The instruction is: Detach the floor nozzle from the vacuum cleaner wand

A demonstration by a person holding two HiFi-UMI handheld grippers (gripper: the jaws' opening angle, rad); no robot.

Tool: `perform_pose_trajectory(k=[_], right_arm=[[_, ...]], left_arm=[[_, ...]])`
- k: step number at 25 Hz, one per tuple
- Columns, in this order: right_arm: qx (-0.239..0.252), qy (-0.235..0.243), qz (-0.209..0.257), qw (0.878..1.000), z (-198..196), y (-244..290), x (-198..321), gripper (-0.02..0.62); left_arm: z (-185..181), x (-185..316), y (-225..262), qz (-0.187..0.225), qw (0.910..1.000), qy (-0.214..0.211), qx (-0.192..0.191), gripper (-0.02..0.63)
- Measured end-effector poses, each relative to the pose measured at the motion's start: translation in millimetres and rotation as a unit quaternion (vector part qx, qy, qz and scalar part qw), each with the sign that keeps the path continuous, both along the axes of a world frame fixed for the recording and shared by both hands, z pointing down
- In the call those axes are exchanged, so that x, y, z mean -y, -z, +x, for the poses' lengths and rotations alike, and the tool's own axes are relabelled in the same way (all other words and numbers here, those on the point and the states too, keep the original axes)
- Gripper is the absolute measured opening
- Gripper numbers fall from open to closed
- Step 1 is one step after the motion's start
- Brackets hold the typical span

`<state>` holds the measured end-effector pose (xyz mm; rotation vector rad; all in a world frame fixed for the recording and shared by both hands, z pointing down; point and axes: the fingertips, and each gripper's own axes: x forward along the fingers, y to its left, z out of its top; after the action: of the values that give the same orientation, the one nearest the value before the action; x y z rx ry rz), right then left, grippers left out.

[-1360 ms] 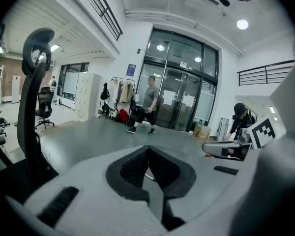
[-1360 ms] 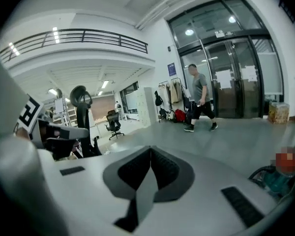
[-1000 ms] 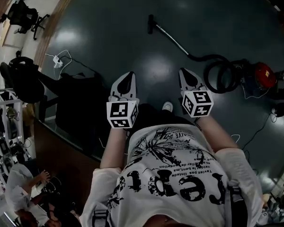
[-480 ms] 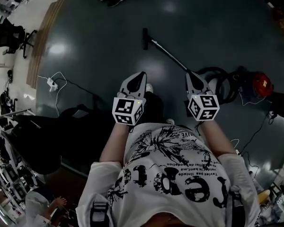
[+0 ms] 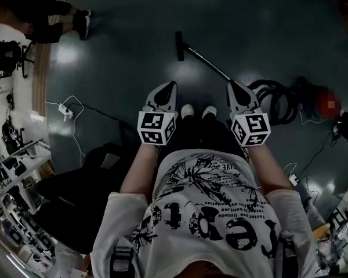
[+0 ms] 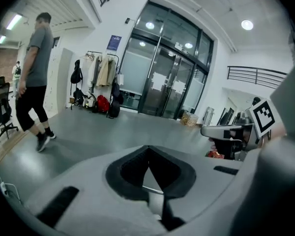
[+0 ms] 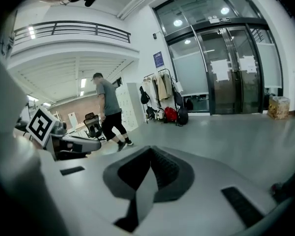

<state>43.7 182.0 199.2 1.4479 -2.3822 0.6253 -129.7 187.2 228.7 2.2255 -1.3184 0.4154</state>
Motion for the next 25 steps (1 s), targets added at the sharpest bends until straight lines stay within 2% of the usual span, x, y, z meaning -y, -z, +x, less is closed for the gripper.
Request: perform_pose_trajectory(k=[3,5,8,10,13,18,22,25], right_arm=[[0.004,0.002,-0.019,1.0,2,-18,31,0.003],[0.01,0.008,-0.029,1.0,0,-30,52,0.003],[0.049,0.054,-0.03,0.997,-9,-36,79,0.003],[0.063,0.09,-0.024,0.994,-12,-36,100,0.003],[0.054,0.108,-0.025,0.992,-9,-49,132,0.003],[0.035,0.106,-0.037,0.993,-15,-86,182,0.003],[0.022,0.106,-0.037,0.993,-30,-133,218,0.003],[0.019,0.112,-0.036,0.993,-37,-194,247,0.003]], left_arm=[[7,23,-8,-0.011,0.9999,-0.004,0.003,0.004],[0,39,-17,-0.021,0.9995,0.018,0.013,0.005],[-15,57,-26,-0.042,0.9963,0.074,0.015,0.004],[-17,71,-29,-0.046,0.9951,0.087,0.014,0.004],[-15,99,-39,-0.041,0.9956,0.08,0.026,0.005],[-24,157,-71,-0.041,0.996,0.071,0.035,0.003],[-28,201,-121,-0.049,0.9977,0.025,0.039,0.005],[-29,237,-179,-0.047,0.9981,-0.014,0.037,0.003]])
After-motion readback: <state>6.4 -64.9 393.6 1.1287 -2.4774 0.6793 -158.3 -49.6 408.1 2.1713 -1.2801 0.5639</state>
